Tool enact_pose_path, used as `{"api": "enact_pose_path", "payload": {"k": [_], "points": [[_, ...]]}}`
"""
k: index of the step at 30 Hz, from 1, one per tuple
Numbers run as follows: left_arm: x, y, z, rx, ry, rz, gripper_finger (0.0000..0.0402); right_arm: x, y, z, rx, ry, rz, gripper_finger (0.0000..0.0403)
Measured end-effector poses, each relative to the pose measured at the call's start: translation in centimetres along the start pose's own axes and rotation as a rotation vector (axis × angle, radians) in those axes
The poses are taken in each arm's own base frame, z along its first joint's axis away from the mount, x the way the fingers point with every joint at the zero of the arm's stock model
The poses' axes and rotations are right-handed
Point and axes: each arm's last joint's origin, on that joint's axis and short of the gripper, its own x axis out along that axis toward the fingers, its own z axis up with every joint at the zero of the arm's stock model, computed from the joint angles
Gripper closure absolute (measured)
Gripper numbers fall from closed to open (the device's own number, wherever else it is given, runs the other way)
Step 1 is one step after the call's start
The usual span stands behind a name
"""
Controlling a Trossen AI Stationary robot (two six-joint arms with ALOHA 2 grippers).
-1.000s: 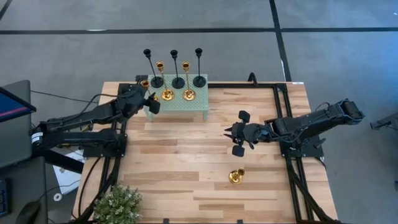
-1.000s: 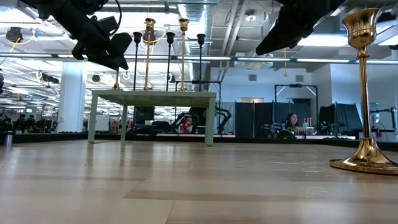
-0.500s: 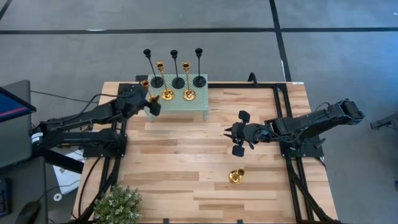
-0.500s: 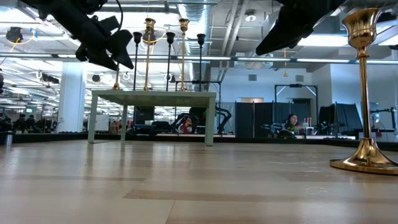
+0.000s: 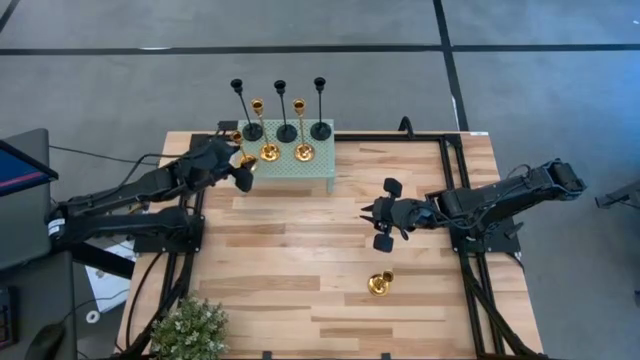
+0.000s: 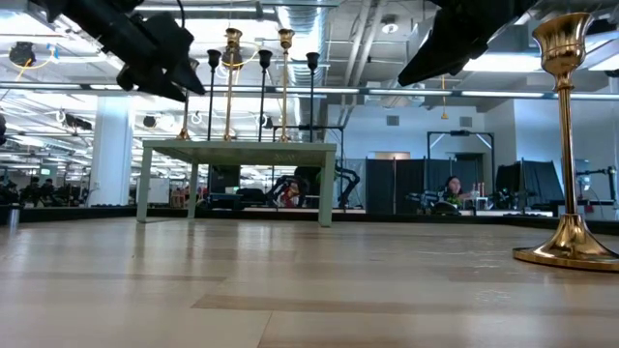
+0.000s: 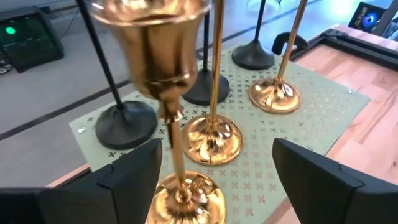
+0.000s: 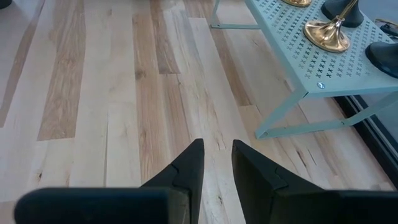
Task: Pick & Place candle stick holders
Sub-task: Put the gold candle holder on the shelf
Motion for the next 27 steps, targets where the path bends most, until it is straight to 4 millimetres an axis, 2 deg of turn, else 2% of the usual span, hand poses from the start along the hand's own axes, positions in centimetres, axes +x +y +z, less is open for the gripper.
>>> {"api": "enact_pose_path", "payload": {"k": [5, 11, 27], "points": [[-1.1, 0.6, -0.4, 0.001, 0.02, 0.004, 0.0097, 0.0, 0.0, 0.0, 0.0, 0.0, 0.0, 0.0329], [-2.3, 1.2, -1.6, -0.095, 0.12, -0.035, 0.0097, 0.0, 0.0, 0.0, 0.0, 0.0, 0.0, 0.0329], [-4.0, -1.2, -2.2, -0.244, 0.356, -0.7, 0.0097, 0.0, 0.0, 0.0, 0.024, -0.001, 0.0, 0.0329]]}}
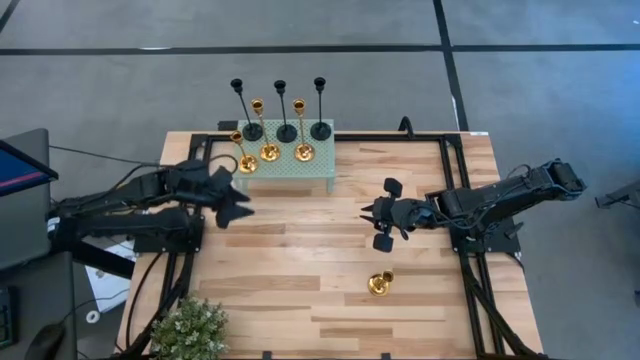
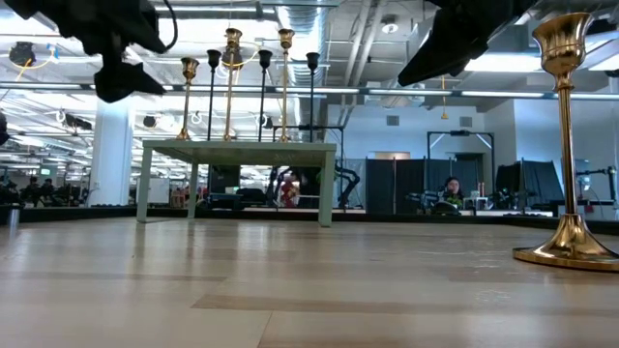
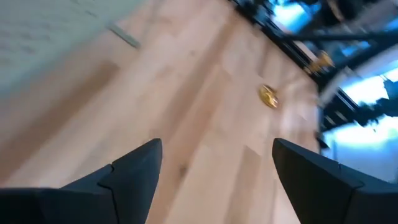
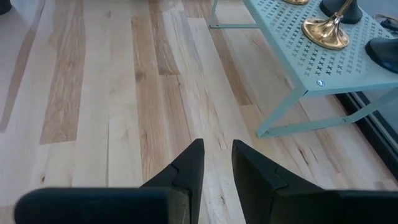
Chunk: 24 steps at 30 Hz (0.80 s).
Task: Pick & Place candle stick holders
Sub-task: Put the gold candle holder on the shelf
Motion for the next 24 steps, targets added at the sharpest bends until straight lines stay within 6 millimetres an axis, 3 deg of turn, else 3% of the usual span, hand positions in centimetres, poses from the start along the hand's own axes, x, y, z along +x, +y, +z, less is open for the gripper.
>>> {"api": "enact_pose_path", "payload": {"k": [8, 15, 24], "points": [[0.3, -1.9, -0.7, 0.032, 0.065, -0.16, 0.0097, 0.0, 0.0, 0.0, 0.004, 0.0, 0.0, 0.0329], [1.3, -4.2, -1.1, 0.182, 0.057, -0.342, 0.0097, 0.0, 0.0, 0.1, 0.007, -0.006, 0.001, 0.0329], [2.3, -4.7, -1.6, 0.2, 0.119, -0.356, 0.0097, 0.0, 0.0, 0.1, 0.008, -0.01, 0.0, 0.0329]]}}
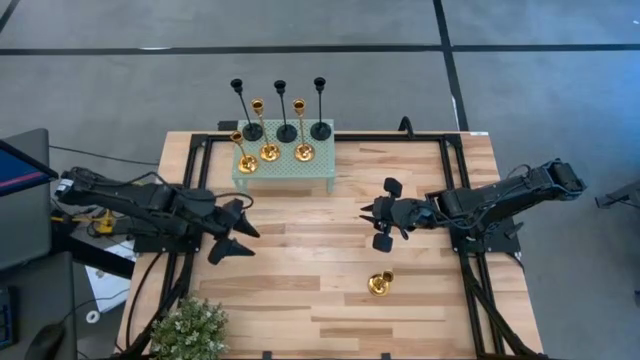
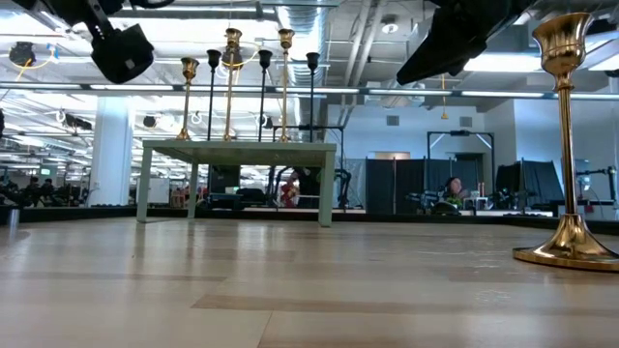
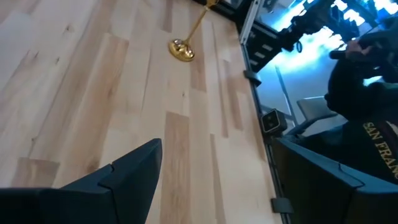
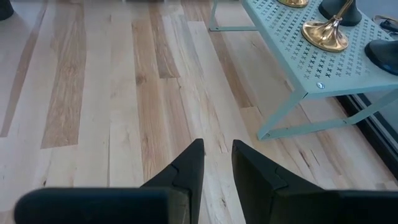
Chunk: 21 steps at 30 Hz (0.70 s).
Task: Pick & Place candle stick holders
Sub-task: Put the gold candle holder on the shelf
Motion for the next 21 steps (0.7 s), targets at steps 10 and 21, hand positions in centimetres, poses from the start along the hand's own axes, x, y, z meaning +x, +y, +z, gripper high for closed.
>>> {"api": "enact_pose_path", "payload": {"k": [10, 21], "points": [[1.1, 0.2, 0.3, 0.056, -0.012, 0.052, 0.0097, 0.0, 0.0, 0.1, 0.007, -0.005, 0.0, 0.0329], [0.7, -3.0, 0.3, 0.485, -0.126, -0.119, 0.0097, -0.1, 0.2, -0.1, 0.026, 0.005, 0.006, 0.0329]]}}
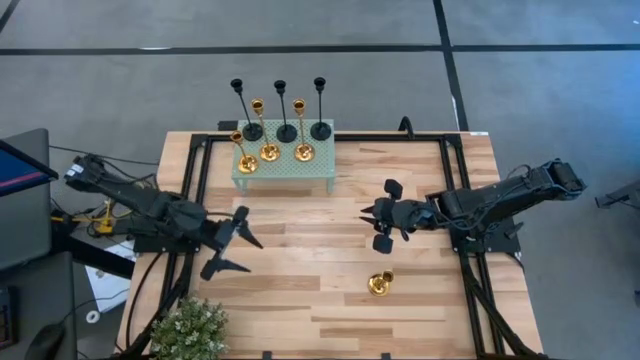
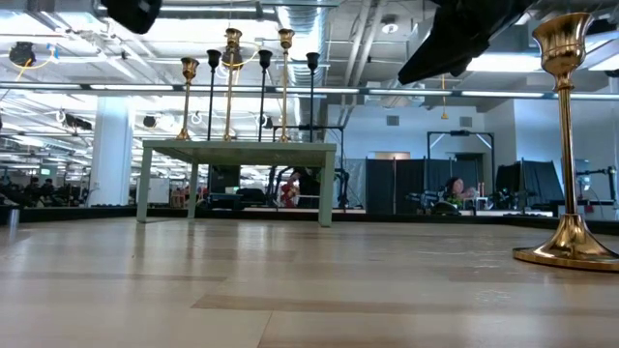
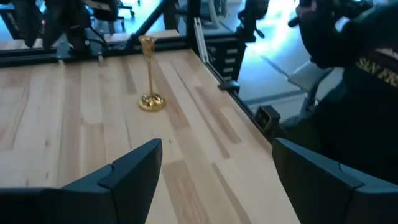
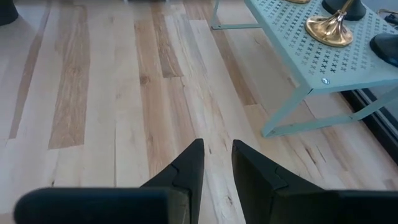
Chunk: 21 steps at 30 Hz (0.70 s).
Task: Pick & Place candle stick holders
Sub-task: Put the gold candle holder on the shelf
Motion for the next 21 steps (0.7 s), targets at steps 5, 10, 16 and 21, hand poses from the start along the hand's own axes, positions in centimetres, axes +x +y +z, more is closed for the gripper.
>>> {"api": "enact_pose_path", "payload": {"k": [5, 10, 16, 21], "points": [[-2.3, -0.6, 0.0, 0.024, -0.033, -0.007, 0.0097, 0.0, 0.0, 0.0, -0.021, -0.001, -0.001, 0.0329], [-4.5, -0.9, -0.9, 0.063, -0.117, -0.051, 0.0097, 0.0, 0.0, 0.0, -0.005, -0.001, 0.0, 0.0329], [-5.4, -0.6, -4.3, 0.05, -0.162, -0.055, 0.0097, 0.0, 0.0, 0.0, -0.002, 0.002, 0.0, 0.0329], [-5.4, -0.6, -5.5, 0.014, -0.176, -0.057, 0.0097, -0.2, 0.1, -0.9, -0.044, 0.077, -0.004, 0.0329]]}}
